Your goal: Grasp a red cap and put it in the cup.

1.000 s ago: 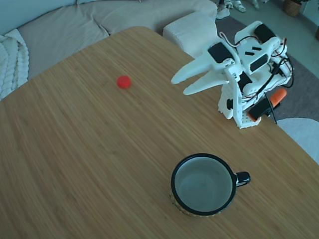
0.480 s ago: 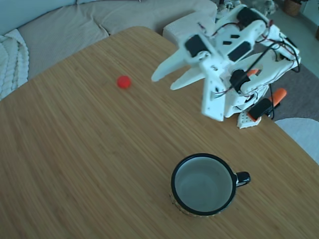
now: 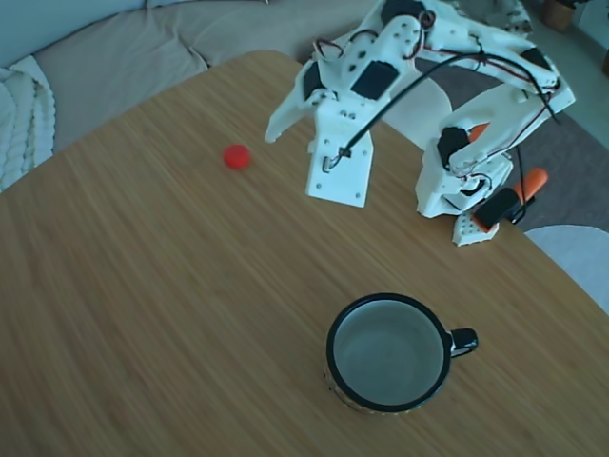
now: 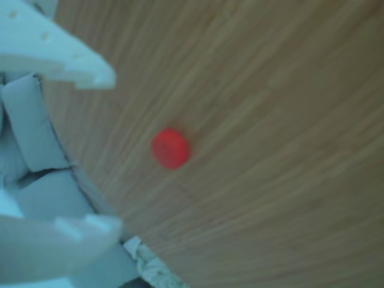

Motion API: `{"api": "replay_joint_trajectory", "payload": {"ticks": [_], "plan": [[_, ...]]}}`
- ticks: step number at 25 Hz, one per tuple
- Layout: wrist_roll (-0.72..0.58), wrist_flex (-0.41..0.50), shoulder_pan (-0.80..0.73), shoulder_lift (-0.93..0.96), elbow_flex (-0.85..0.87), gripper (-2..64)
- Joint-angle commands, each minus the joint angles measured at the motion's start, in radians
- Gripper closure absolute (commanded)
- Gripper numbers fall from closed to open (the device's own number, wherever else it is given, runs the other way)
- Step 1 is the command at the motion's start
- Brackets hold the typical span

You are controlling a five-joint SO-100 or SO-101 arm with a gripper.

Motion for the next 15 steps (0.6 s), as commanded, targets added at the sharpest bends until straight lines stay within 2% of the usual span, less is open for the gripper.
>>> {"api": "replay_joint_trajectory", "payload": {"ticks": [1,15], "plan": [[-0.043,-0.005,0.060,-0.037,-0.101,36.7],[-0.256,-0.009,0.282,-0.396,-0.296,36.6]]}}
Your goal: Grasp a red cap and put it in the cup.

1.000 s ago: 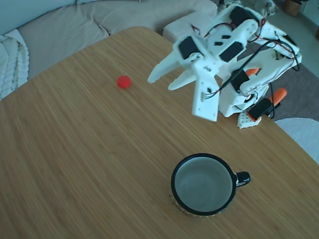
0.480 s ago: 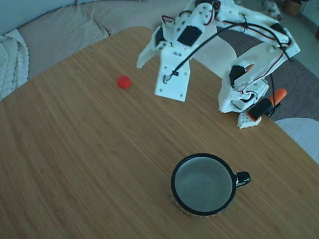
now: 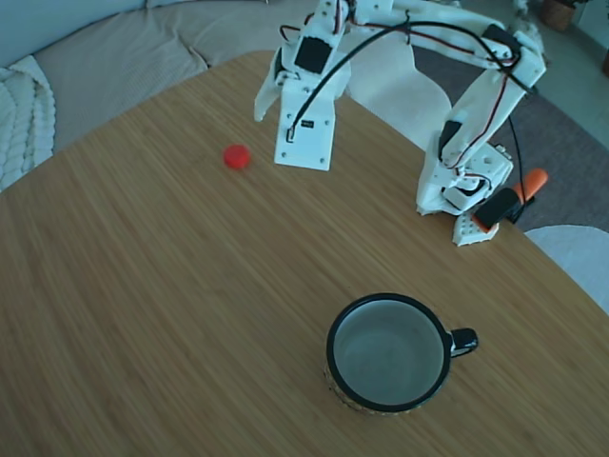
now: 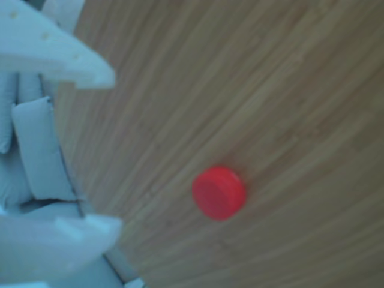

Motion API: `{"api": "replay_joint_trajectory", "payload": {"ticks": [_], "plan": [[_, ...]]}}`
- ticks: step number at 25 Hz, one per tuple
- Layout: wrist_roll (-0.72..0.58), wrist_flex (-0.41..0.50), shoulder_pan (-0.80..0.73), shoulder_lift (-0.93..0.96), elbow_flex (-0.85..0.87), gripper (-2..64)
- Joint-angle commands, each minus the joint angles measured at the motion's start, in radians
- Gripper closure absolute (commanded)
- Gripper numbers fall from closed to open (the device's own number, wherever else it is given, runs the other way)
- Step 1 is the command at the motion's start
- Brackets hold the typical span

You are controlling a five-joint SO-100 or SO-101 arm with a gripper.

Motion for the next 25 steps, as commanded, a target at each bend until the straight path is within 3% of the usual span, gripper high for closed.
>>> {"api": "replay_joint_trajectory", "payload": {"ticks": [1,8,14,25], "plan": [[-0.034,-0.009,0.023,-0.017,-0.084,36.6],[-0.086,-0.086,0.091,-0.196,-0.175,36.6],[-0.074,-0.144,0.029,-0.293,-0.273,36.6],[-0.075,-0.130,-0.074,-0.462,-0.420,36.6]]}}
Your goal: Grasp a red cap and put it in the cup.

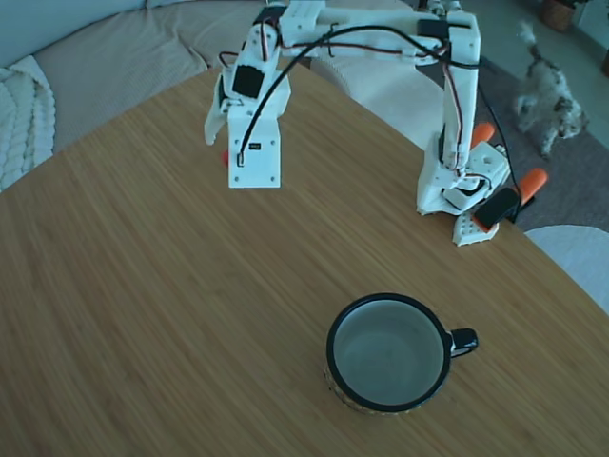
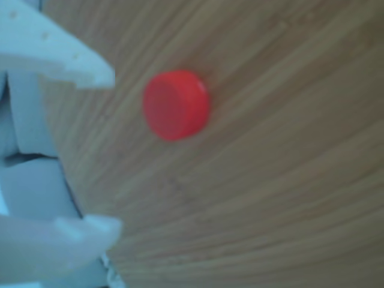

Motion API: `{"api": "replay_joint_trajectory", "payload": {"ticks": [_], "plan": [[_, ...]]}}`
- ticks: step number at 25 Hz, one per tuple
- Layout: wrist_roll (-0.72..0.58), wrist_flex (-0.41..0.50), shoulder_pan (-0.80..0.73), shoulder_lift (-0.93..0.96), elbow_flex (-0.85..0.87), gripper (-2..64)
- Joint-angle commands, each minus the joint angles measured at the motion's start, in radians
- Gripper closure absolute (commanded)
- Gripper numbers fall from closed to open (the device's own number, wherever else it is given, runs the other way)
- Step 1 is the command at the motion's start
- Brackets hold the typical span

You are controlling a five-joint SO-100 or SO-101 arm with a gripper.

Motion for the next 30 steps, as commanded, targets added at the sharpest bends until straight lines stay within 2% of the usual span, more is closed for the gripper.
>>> {"api": "replay_joint_trajectory", "payload": {"ticks": [1,9,14,16,21,30], "plan": [[0.000,0.006,-0.002,-0.009,-0.084,36.6],[-0.009,0.009,0.008,-0.063,-0.095,36.6],[-0.057,0.097,0.008,-0.064,-0.092,36.5],[-0.057,0.106,0.008,-0.061,-0.097,36.0],[-0.057,0.132,0.031,-0.061,-0.081,21.0],[-0.054,0.135,-0.014,-0.095,-0.084,19.6]]}}
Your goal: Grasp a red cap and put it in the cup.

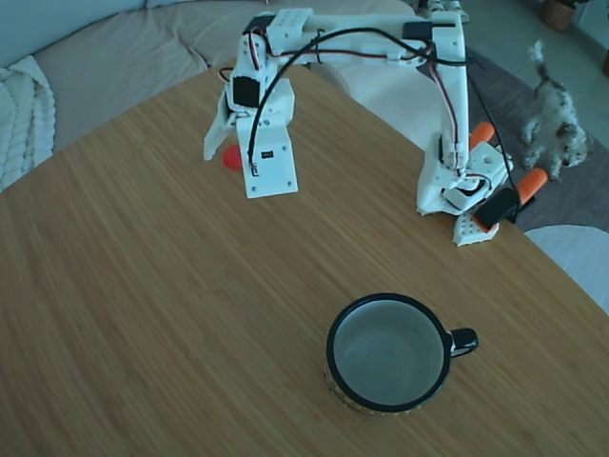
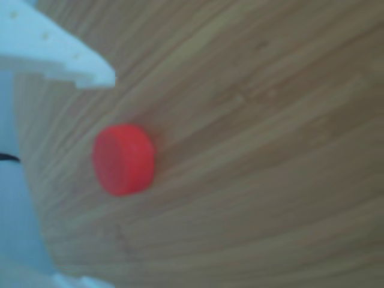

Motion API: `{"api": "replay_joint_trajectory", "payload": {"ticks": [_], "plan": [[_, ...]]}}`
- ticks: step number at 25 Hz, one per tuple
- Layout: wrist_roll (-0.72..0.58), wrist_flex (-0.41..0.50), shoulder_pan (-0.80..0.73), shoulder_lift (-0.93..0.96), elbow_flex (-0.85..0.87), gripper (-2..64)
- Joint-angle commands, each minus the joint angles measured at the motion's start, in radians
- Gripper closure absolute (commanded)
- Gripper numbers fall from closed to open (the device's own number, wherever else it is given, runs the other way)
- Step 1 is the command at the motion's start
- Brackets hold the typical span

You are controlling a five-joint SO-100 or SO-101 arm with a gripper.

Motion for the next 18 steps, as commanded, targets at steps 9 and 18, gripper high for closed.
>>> {"api": "replay_joint_trajectory", "payload": {"ticks": [9,18], "plan": [[-0.002,0.002,-0.035,-0.031,-0.051,19.7],[-0.003,-0.006,0.077,-0.031,-0.044,19.7]]}}
